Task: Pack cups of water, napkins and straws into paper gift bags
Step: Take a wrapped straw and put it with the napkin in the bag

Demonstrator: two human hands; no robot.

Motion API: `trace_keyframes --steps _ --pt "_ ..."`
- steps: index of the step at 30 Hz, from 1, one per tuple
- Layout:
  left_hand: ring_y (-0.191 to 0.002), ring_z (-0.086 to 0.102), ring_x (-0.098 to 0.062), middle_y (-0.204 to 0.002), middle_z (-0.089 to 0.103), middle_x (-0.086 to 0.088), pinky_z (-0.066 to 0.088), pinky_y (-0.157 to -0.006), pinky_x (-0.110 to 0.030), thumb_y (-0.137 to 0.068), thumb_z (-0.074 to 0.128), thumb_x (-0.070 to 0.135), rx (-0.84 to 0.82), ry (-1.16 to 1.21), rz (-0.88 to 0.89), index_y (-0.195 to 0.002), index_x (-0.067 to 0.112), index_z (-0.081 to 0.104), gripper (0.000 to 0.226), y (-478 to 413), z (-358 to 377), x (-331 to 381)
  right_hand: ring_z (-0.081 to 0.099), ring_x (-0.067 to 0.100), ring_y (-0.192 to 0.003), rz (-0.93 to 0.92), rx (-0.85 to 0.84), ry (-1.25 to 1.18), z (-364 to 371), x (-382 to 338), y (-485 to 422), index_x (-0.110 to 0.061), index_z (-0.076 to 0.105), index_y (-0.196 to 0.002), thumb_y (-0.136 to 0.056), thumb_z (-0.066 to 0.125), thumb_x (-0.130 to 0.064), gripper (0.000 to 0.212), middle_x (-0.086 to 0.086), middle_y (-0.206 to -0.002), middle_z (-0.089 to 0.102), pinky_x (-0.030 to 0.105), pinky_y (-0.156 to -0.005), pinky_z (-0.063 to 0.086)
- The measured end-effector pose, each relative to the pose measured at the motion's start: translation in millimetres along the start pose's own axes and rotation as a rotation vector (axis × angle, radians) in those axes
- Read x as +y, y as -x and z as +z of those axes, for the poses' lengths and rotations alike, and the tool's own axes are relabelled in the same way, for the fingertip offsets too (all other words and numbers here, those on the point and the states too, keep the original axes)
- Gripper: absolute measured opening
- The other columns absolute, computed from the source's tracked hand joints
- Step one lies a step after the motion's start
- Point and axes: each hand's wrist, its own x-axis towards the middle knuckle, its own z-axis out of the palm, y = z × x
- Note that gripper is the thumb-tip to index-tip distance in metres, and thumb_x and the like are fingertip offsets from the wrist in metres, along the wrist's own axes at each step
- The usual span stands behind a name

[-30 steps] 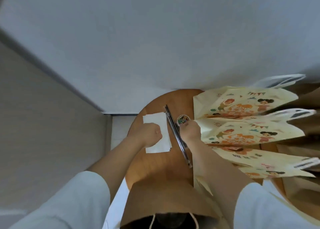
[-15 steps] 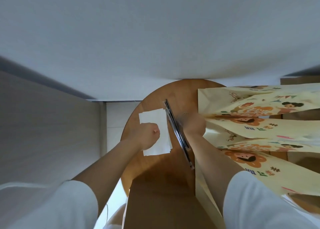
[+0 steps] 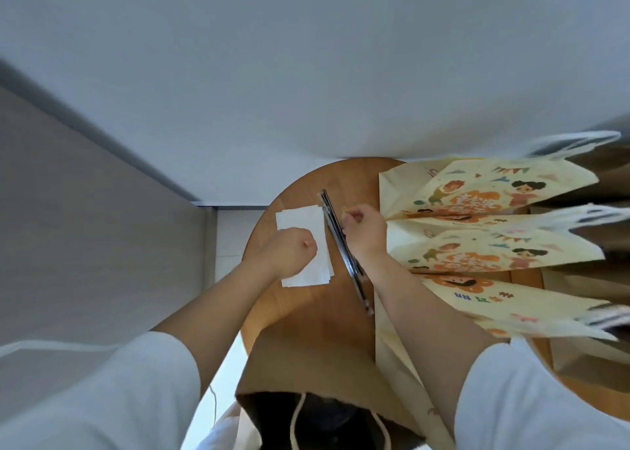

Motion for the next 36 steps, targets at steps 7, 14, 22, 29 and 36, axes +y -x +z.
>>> trace_keyframes --steps 7,14,22,29,36 --pt "-0.087 0.051 -0.015 -0.091 0.058 -0.001 0.039 -0.070 -0.024 -0.095 0.044 0.017 0.056 -0.008 0.061 -0.089 0.011 0.063 0.020 103 -2 -2 0.054 0.013 -0.067 -0.168 -0.138 -0.219 -55 -15 95 -0.021 0.062 -0.076 -0.093 0.054 -0.010 0.022 -0.003 -0.070 0.060 0.032 -0.074 0.052" --pt "-0.120 0.048 -0.017 -0.129 0.055 0.001 0.037 -0.102 -0.033 -0.088 0.046 0.028 0.084 -0.010 0.157 -0.130 0.015 0.055 0.045 209 35 4 0.057 0.013 -0.072 -0.355 -0.181 -0.116 -100 24 198 -0.016 0.065 -0.101 -0.096 0.049 -0.010 0.018 -0.005 -0.079 0.060 0.034 -0.080 0.052" --pt "-0.130 0.035 -0.020 -0.135 0.044 0.003 0.022 -0.112 -0.049 -0.072 0.064 0.041 0.178 -0.607 0.162 -0.141 0.031 0.026 0.080 258 64 -3 0.055 0.004 -0.077 -0.553 -0.124 0.035 -130 63 264 -0.012 0.063 -0.104 -0.094 0.049 -0.006 0.018 -0.014 -0.079 0.055 0.013 -0.073 0.045" --pt "-0.146 0.000 -0.027 -0.157 0.008 -0.005 0.003 -0.119 -0.048 -0.068 0.079 0.042 0.138 -0.728 0.071 -0.150 0.017 -0.012 0.124 264 78 -1 0.056 0.003 -0.074 -0.612 -0.211 0.067 -132 82 294 -0.011 0.066 -0.093 -0.091 0.053 -0.004 0.015 -0.011 -0.077 0.057 0.009 -0.066 0.045" --pt "-0.108 0.041 -0.020 -0.124 0.041 -0.005 0.035 -0.097 -0.030 -0.074 0.072 0.052 0.419 -0.567 0.168 -0.138 0.023 0.040 0.076 238 92 7 0.057 0.003 -0.077 -0.833 -0.222 0.180 -103 84 311 -0.004 0.069 -0.091 -0.089 0.054 -0.005 0.015 0.001 -0.087 0.060 0.012 -0.069 0.045"
